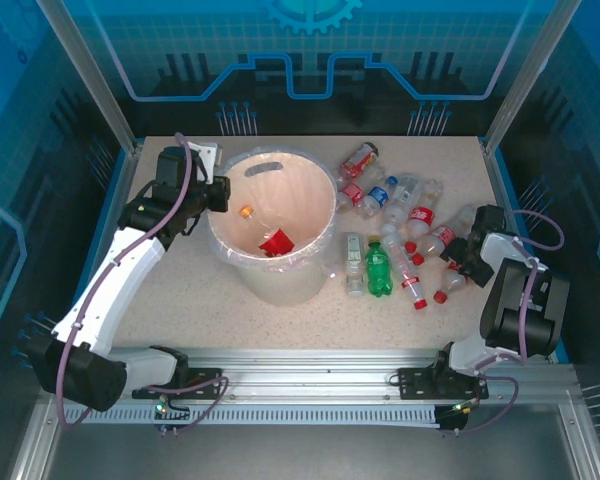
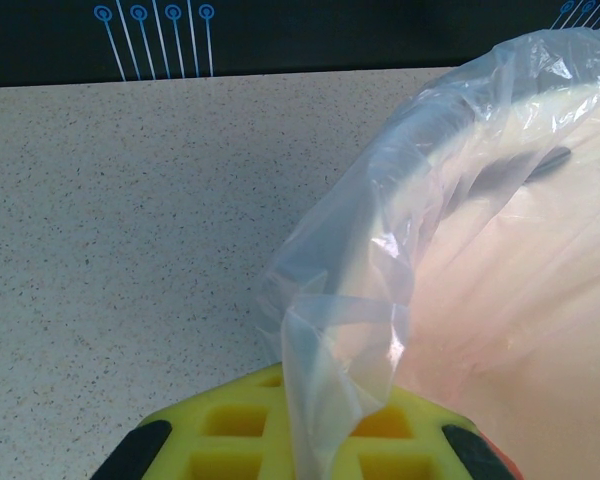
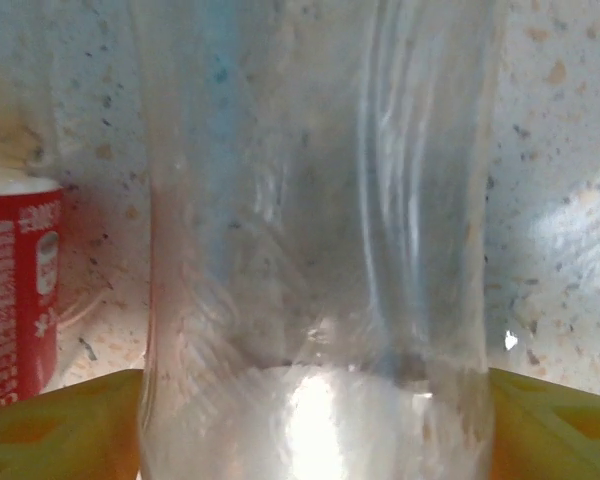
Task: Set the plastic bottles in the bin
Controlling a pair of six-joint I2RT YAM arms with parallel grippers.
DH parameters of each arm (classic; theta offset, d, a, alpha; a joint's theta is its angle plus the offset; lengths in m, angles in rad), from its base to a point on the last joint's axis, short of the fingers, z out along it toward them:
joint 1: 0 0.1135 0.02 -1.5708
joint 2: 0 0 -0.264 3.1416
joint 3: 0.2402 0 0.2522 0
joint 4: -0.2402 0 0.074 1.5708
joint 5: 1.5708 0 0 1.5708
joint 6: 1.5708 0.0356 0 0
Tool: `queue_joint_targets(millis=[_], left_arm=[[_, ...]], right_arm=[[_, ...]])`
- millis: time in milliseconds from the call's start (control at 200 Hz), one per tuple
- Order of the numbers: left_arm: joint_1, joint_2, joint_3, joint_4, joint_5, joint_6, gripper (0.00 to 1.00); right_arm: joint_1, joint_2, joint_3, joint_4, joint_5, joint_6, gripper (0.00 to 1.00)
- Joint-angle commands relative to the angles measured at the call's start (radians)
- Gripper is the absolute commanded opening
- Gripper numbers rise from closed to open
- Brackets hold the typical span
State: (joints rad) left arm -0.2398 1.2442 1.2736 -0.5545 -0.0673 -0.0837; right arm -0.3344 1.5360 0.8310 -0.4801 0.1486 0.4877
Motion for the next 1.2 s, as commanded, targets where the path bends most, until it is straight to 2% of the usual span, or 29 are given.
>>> queue_joint_targets(millis=[0,355,550,610,680,861,986,1196], left_arm=[[0.002,-0.002,-0.033,-0.001,-0.003,-0.044,0.0],[0.002,0.006,-0.027,-0.013,0.003,-0.036,0.0],[0.002,0.002,-0.028,-0.016,-0.002,-0.032,0.0],[0.002,0.003,-0.027,-0.016,0.0,-0.03,0.0],[0.002,0.004,-0.027,-0.016,0.003,-0.032,0.0],[0.002,0.004,-0.027,-0.019,0.01,-0.028,0.0],[0.002,0.006,-0.029,-0.019,0.011,-0.025,0.0],[0.002,0.004,-0.036,-0.006,0.02,-0.031,0.0]], right_arm=[[-0.017,-0.023,-0.009,0.017,0.001,-0.022,0.75],[-0.018,-0.258,-0.03,-0.074,0.004,-0.025,0.63],[0.0,-0.382,0.042,-0.173,-0.064,-0.018,0.58],[0.023,-0.419,0.116,-0.201,-0.102,-0.013,0.54],[0.054,-0.439,0.195,-0.241,-0.156,-0.001,0.54],[0.227,-0.462,0.403,-0.254,-0.224,0.04,0.53],[0.412,-0.43,0.535,-0.182,-0.29,0.059,0.53],[0.754,-0.311,0.723,-0.079,-0.211,0.026,0.47]])
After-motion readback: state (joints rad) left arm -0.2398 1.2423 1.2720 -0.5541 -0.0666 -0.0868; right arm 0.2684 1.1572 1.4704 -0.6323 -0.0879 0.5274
